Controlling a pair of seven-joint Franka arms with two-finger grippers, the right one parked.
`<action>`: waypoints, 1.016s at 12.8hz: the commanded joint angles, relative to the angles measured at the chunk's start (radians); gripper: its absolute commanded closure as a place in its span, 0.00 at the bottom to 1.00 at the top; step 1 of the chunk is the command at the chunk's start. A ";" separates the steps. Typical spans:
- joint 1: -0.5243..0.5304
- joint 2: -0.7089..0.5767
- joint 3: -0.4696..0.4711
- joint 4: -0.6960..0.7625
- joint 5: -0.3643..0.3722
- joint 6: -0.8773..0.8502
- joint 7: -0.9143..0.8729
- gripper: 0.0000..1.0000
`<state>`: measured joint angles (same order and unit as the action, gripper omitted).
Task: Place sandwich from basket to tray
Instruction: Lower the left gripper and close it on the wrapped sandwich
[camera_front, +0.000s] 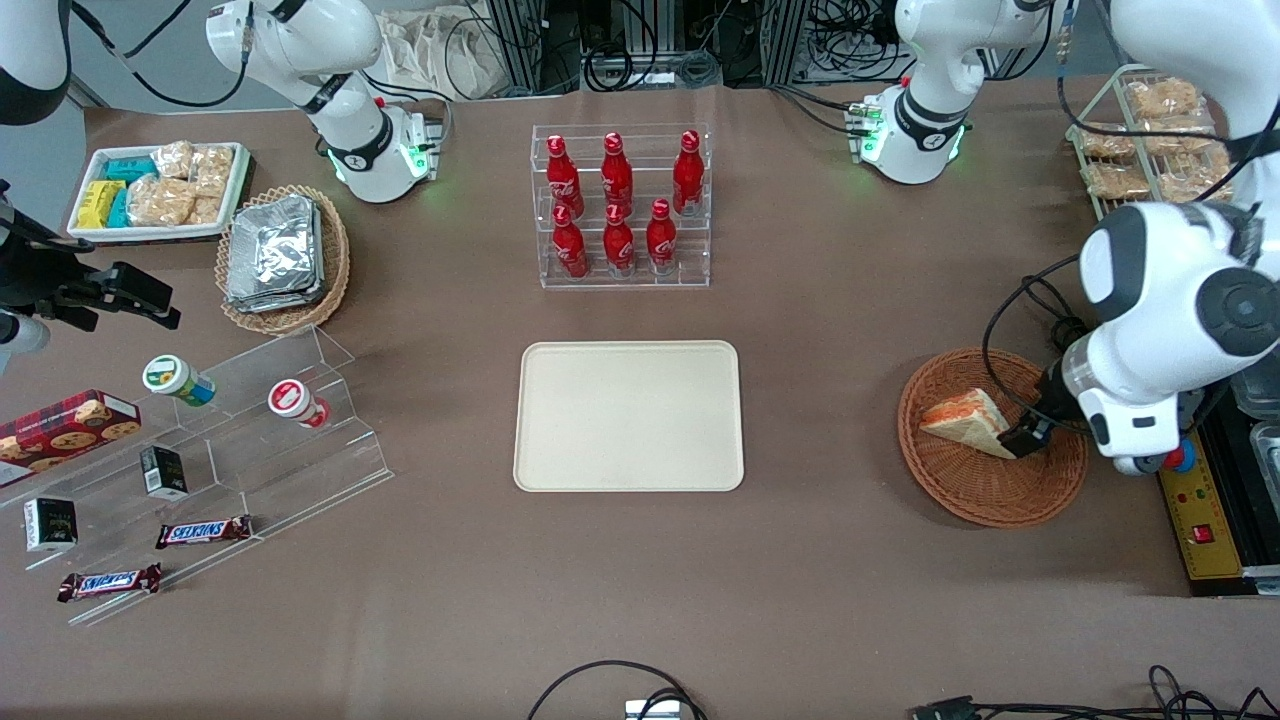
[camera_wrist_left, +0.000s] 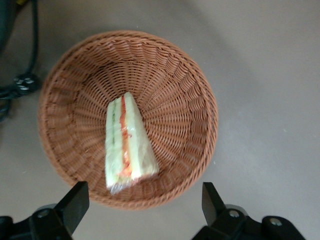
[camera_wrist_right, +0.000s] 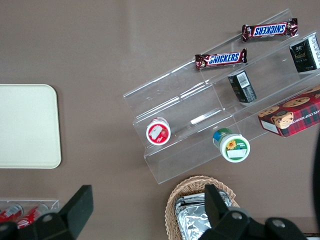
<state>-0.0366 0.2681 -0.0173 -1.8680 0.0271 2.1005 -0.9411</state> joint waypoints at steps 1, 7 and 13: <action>0.004 0.002 0.003 -0.120 -0.013 0.123 -0.069 0.00; 0.004 0.054 0.005 -0.200 -0.019 0.257 -0.130 0.00; 0.004 0.088 0.005 -0.218 -0.039 0.311 -0.134 0.07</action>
<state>-0.0363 0.3562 -0.0109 -2.0699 -0.0015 2.3844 -1.0623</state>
